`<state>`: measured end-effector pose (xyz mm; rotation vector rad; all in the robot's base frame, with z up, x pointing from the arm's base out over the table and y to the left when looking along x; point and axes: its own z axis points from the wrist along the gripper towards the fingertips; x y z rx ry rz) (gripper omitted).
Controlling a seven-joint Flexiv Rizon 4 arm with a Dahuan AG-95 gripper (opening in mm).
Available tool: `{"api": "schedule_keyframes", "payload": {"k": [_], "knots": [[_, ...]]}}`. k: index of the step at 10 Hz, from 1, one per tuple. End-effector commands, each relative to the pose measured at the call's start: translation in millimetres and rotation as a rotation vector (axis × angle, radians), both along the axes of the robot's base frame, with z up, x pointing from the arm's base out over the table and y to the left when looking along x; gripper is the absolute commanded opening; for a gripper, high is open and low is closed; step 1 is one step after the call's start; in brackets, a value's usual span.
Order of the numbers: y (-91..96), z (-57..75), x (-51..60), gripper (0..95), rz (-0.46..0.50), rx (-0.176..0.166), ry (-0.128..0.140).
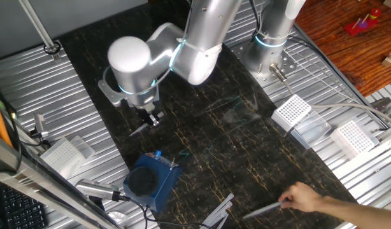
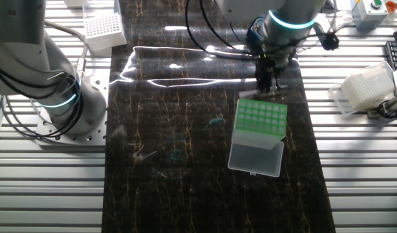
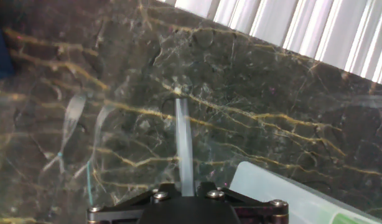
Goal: Insert a large pipette tip into the holder for large pipette tips
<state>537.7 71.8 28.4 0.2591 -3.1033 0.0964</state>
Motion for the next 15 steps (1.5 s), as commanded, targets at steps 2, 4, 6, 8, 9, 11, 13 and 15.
{"api": "schedule_keyframes", "payload": {"k": [2,4,6,8,9,11,13,15], "knots": [[26.8,-5.6,-9.6,0.0,-0.056,0.015,-0.013],[31.1,-8.9,-11.8,0.0,-0.060,0.020,-0.019],[31.2,-8.8,-11.6,38.0,-0.047,0.021,-0.015],[31.3,-8.6,-11.7,38.0,-0.047,0.020,-0.015],[31.4,-8.2,-11.8,38.0,-0.045,0.020,-0.016],[30.0,-5.8,-16.7,19.0,-0.050,0.019,-0.011],[26.3,-8.0,-27.6,19.0,-0.041,0.021,-0.012],[26.9,-6.2,-38.5,19.0,-0.039,0.024,-0.011]]}}
